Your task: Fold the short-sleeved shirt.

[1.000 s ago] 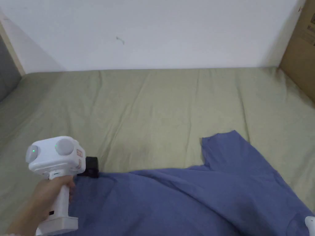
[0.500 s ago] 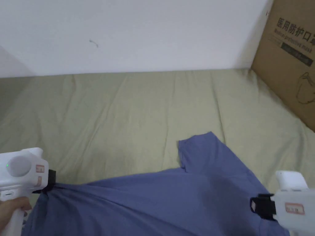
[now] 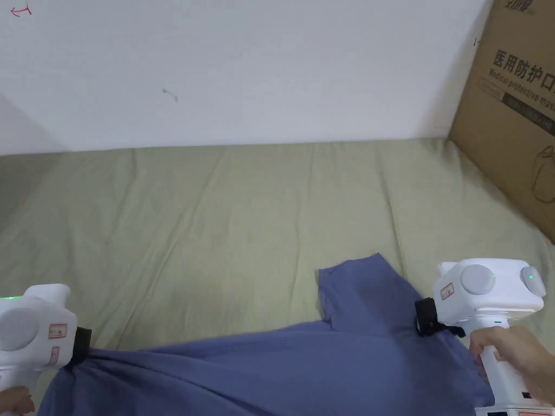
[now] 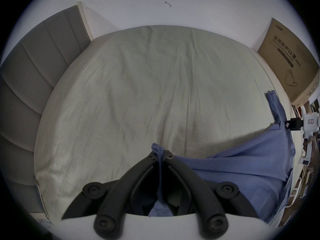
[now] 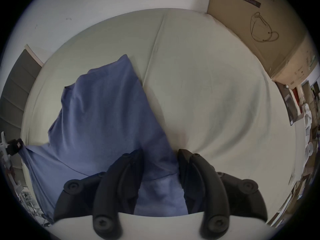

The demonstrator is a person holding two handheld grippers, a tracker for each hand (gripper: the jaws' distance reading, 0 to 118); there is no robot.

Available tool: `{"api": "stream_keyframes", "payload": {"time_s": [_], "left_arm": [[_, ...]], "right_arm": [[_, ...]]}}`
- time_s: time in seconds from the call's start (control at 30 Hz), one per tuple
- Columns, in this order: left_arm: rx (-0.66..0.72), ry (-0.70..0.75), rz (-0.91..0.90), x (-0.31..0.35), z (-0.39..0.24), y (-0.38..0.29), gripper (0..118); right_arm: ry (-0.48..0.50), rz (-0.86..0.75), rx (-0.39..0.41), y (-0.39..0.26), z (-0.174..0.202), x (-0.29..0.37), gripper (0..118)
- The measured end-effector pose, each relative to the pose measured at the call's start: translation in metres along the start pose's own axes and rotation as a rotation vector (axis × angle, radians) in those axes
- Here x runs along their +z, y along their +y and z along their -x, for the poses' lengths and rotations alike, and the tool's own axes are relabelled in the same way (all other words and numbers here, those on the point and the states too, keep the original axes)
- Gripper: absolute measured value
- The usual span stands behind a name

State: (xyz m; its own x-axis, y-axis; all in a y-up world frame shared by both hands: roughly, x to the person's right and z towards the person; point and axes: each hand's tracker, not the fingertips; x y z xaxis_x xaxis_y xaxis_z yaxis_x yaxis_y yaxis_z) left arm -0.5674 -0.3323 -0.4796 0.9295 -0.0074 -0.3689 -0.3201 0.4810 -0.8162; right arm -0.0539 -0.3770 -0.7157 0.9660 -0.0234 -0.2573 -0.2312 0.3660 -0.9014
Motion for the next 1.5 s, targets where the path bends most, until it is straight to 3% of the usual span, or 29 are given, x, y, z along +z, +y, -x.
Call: {"api": "stream_keyframes", "payload": {"time_s": [0.03,0.07,0.23,0.37,0.7,0.83,0.93,1.23,1.33,1.5], "left_arm": [[0.003,-0.001,-0.002,-0.001,0.001,-0.001,2],[0.004,-0.004,-0.004,0.0,0.001,0.0,2],[0.007,-0.006,-0.003,0.006,0.004,0.001,2],[-0.013,-0.002,-0.035,0.027,0.003,0.006,2],[-0.065,0.032,-0.292,0.153,-0.007,0.05,2],[-0.058,0.041,-0.409,0.21,-0.01,0.081,2],[-0.077,0.062,-0.49,0.245,-0.017,0.11,2],[-0.076,0.168,-0.67,0.301,-0.024,0.219,2],[-0.116,0.236,-0.693,0.315,-0.028,0.251,2],[-0.056,0.25,-0.754,0.347,-0.026,0.286,2]], "right_arm": [[-0.003,0.008,-0.005,0.002,0.002,0.002,26],[-0.002,0.01,-0.008,0.004,0.002,0.005,4],[0.009,0.004,0.017,0.005,0.003,0.019,4],[0.073,-0.072,-0.056,0.015,-0.006,0.059,4],[0.066,-0.36,-0.006,0.045,-0.022,0.229,4],[0.11,-0.451,-0.067,0.07,-0.032,0.293,4],[0.089,-0.499,-0.063,0.099,-0.034,0.331,4],[0.121,-0.615,-0.166,0.201,-0.026,0.42,4],[0.114,-0.63,-0.156,0.226,-0.018,0.443,4],[0.106,-0.716,-0.155,0.241,-0.01,0.49,4]]}}
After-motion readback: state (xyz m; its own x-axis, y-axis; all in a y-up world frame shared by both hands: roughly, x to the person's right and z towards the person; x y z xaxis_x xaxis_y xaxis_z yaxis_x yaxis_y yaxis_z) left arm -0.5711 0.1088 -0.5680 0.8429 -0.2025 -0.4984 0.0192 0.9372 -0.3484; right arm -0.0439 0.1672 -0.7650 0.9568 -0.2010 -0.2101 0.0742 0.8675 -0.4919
